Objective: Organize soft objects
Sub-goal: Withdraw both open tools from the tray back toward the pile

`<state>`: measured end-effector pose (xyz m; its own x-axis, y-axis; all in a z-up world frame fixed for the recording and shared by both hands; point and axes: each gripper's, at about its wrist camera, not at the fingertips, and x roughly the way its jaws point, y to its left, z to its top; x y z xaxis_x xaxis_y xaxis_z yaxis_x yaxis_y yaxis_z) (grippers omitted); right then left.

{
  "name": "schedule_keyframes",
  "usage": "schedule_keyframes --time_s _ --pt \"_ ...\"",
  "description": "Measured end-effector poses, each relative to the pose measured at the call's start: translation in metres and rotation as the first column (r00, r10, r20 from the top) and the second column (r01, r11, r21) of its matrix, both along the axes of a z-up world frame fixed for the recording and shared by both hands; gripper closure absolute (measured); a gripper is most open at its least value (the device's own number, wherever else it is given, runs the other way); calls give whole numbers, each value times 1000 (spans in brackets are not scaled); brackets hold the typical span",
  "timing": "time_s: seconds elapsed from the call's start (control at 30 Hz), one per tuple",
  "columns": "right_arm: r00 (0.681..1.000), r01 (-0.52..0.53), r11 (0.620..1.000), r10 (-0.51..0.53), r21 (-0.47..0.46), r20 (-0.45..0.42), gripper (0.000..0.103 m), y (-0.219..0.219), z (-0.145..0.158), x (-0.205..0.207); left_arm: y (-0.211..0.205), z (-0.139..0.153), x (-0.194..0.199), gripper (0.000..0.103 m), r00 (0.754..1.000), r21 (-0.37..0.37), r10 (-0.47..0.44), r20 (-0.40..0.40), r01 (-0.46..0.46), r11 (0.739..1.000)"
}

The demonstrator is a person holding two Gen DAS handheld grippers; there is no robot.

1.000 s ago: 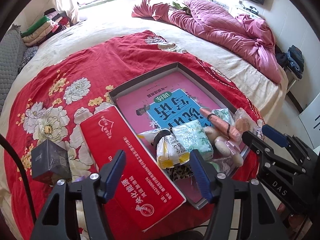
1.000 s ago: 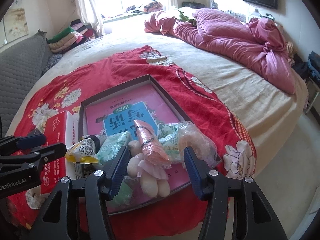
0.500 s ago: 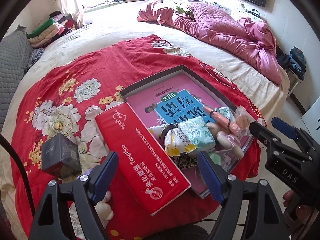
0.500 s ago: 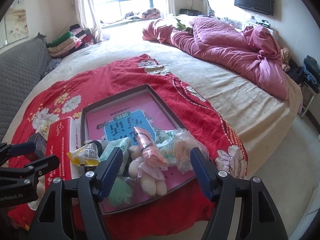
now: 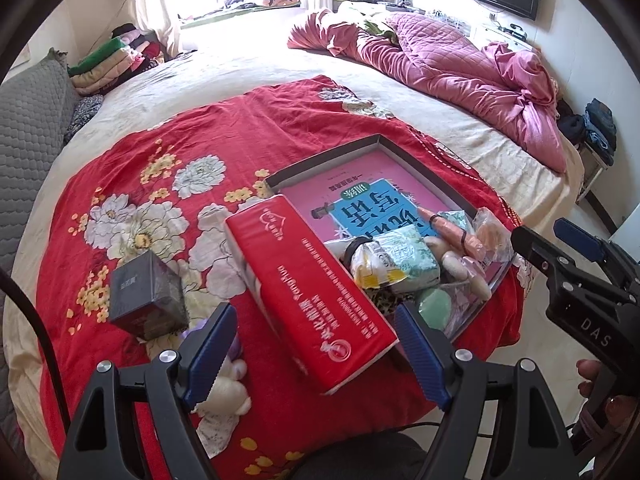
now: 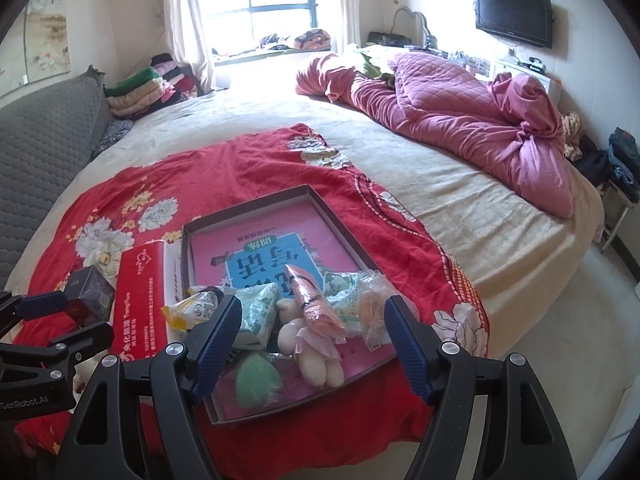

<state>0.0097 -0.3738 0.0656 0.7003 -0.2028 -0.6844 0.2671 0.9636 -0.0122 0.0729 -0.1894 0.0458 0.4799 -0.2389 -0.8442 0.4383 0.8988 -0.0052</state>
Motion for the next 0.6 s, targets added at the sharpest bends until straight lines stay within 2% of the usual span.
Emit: schedule_keyframes --time_s 0.6 --pt "995 -100 993 101 -67 10 27 53 21 -3 59 11 -15 23 997 -13 74 18 -74 997"
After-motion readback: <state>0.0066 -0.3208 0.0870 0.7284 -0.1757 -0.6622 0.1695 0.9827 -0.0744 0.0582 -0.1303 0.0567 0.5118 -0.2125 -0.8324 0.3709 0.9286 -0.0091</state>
